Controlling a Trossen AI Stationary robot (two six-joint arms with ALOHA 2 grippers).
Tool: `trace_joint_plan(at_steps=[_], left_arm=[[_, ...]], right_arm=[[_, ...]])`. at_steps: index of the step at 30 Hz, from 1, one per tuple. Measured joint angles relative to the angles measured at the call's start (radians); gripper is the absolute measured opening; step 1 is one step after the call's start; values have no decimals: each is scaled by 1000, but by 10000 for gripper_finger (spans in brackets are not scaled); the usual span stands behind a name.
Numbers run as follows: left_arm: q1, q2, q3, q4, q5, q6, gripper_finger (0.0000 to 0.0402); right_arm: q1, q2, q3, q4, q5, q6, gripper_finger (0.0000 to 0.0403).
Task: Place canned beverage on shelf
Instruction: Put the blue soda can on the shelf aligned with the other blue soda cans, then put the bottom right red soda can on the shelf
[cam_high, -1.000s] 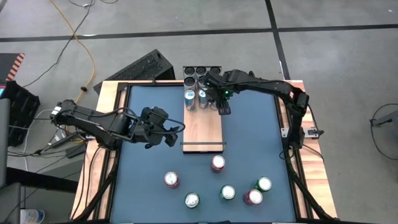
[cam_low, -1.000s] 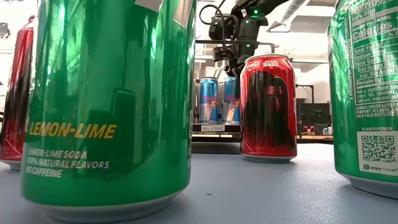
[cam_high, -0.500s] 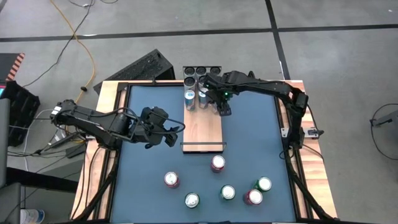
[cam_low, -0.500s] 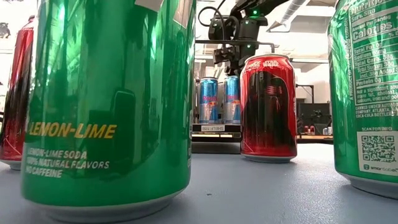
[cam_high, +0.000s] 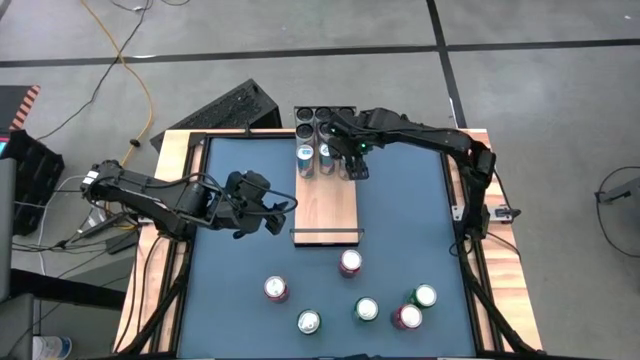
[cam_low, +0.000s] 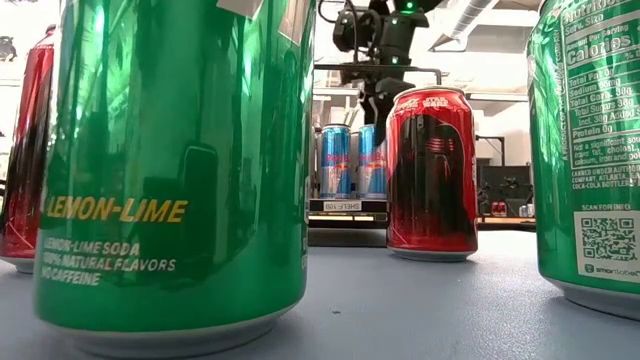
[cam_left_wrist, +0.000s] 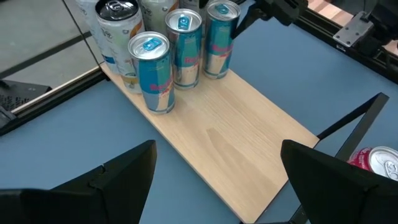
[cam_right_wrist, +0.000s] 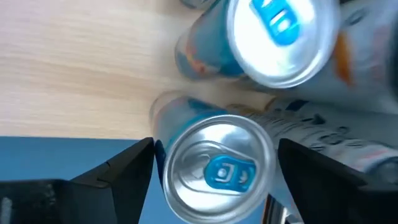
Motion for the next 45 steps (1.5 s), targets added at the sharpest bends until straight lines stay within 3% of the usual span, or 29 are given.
trace_joint_plan(at_steps=[9, 22, 24, 26, 30, 38, 45], left_arm=[[0, 0, 0, 0, -1, 16, 330], [0, 0, 0, 0, -3, 63, 330], [0, 0, 0, 0, -4, 54, 330], [0, 0, 0, 1, -7, 52, 330], [0, 0, 0, 35, -8, 89, 330], [0, -27, 0, 104, 0, 203, 330], [0, -68, 0, 103, -12, 202, 330]], right_arm=[[4, 0, 100, -45, 46, 4, 337], [47, -4, 467, -257, 46, 107, 316], [56, -9, 487, -318, -3, 140, 312], [72, -22, 489, -358, -116, 184, 306], [106, -53, 432, -366, -313, 228, 286], [177, -84, 186, -258, -317, 250, 262], [227, -217, -98, -12, -315, 305, 236]])
